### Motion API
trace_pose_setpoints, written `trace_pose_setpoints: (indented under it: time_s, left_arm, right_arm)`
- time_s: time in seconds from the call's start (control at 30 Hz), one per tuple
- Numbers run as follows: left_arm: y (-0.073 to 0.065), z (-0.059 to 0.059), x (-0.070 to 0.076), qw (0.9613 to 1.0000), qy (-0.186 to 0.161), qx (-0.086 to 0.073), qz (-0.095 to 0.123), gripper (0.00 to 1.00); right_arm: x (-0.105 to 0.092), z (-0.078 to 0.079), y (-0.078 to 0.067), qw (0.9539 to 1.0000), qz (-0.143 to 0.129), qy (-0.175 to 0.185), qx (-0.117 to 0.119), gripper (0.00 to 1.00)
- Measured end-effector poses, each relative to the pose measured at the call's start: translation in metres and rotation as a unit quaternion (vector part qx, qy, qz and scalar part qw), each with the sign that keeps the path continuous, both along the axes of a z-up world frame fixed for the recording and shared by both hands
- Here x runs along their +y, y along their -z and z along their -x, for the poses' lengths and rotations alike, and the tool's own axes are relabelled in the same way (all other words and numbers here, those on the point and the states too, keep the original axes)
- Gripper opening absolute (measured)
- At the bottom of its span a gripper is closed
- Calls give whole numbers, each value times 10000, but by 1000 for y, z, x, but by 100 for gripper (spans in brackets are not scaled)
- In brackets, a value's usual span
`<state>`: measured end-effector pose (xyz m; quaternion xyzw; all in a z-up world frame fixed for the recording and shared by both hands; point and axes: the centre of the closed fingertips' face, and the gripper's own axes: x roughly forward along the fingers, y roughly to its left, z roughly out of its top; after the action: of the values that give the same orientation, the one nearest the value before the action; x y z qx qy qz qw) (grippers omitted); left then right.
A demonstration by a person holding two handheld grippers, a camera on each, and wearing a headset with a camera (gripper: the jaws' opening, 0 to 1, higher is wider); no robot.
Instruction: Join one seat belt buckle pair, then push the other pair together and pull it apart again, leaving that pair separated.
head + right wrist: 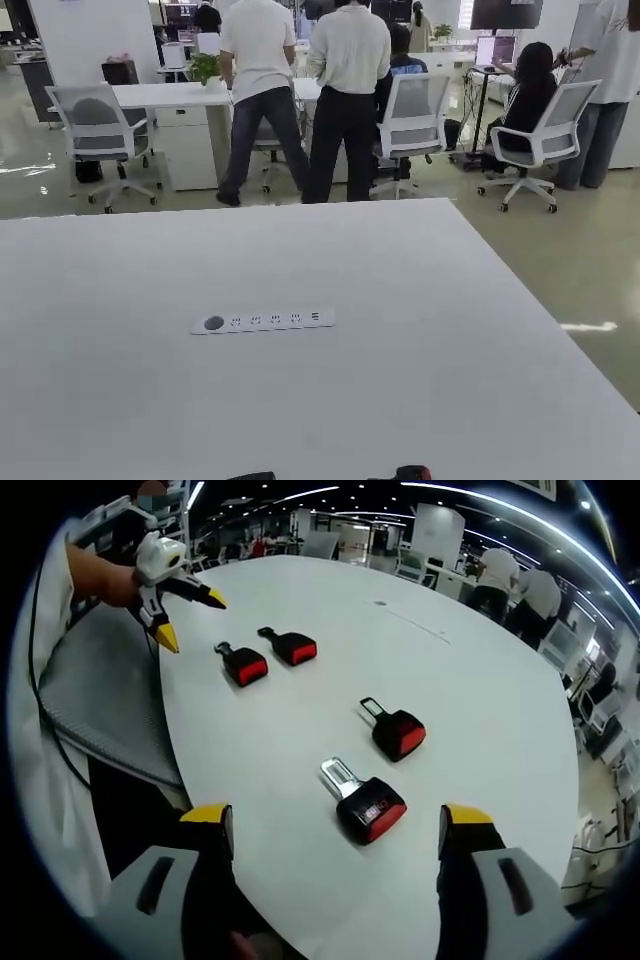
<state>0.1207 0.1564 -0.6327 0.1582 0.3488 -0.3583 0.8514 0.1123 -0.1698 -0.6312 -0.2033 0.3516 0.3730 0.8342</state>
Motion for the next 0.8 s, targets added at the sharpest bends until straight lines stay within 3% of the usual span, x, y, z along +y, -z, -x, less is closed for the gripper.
trace_pose_setpoints:
  time_s: [0.1, 0.8]
  left_arm:
    - [-2, 0, -2, 9999, 81, -73, 28, 85]
    - [-1, 2, -2, 9999, 128, 34, -2, 82]
  right_arm:
    - [0, 0, 0, 10000, 26, -19, 0, 83]
    - [-1, -3, 2, 9999, 99, -128, 29, 79]
